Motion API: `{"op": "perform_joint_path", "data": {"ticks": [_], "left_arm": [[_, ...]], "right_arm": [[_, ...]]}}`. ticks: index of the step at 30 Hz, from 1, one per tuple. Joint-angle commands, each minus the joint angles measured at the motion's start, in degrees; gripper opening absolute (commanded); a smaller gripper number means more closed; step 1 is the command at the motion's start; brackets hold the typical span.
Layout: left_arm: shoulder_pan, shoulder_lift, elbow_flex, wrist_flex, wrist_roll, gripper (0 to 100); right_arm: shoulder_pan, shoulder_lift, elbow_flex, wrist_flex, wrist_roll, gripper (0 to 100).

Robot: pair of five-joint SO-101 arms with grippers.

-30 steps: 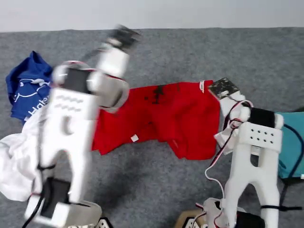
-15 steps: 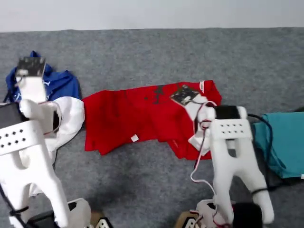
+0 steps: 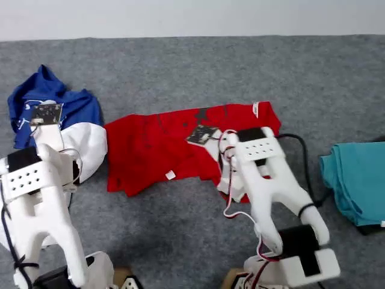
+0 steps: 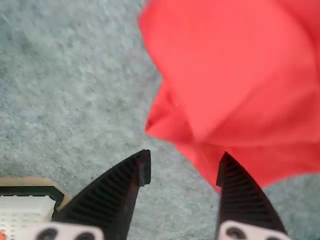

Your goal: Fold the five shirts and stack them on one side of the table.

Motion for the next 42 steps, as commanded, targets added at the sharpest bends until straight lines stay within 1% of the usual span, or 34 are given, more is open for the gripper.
{"op": "perform_joint_path", "data": {"ticks": [1,7,11,18,20,24,26,30,32,34,39,42], "left_arm": [[-0.4,-1.8,0.6,-3.0,-0.4,0],[-0.3,-1.8,0.6,-3.3,-0.4,0],[-0.3,-1.8,0.7,-3.3,-0.4,0],[-0.3,-1.8,0.7,-3.2,-0.4,0],[-0.3,-1.8,0.7,-3.2,-0.4,0],[-0.3,-1.8,0.7,-2.9,-0.4,0],[-0.2,-1.8,0.7,-2.9,-0.4,0],[0.4,-1.8,0.7,-2.8,-0.4,0],[2.1,-2.1,0.7,-2.8,-0.4,0],[5.4,-2.1,0.7,-2.7,-0.4,0],[16.9,-1.7,0.4,-1.3,-0.4,0],[22.6,-1.1,1.4,-2.1,-0.4,1]], "right_arm": [[-2.0,2.4,-4.8,0.4,-0.3,23.0],[-5.3,9.4,-8.5,1.9,-0.6,23.0],[-7.3,13.3,-9.2,1.1,-0.6,23.0],[-5.9,20.8,-12.8,-0.2,-0.5,22.9],[-4.9,23.0,-14.7,0.0,-0.3,18.7],[-2.9,25.3,-18.3,0.4,-0.1,3.8],[-1.9,25.3,-19.6,1.7,-0.1,1.3],[0.0,25.2,-22.6,5.7,1.6,1.0],[0.7,25.2,-24.3,8.2,3.3,1.0],[1.5,25.2,-26.2,10.6,3.6,1.0],[3.9,25.2,-32.0,16.0,3.8,1.0],[5.3,25.2,-35.2,17.9,3.7,1.0]]}}
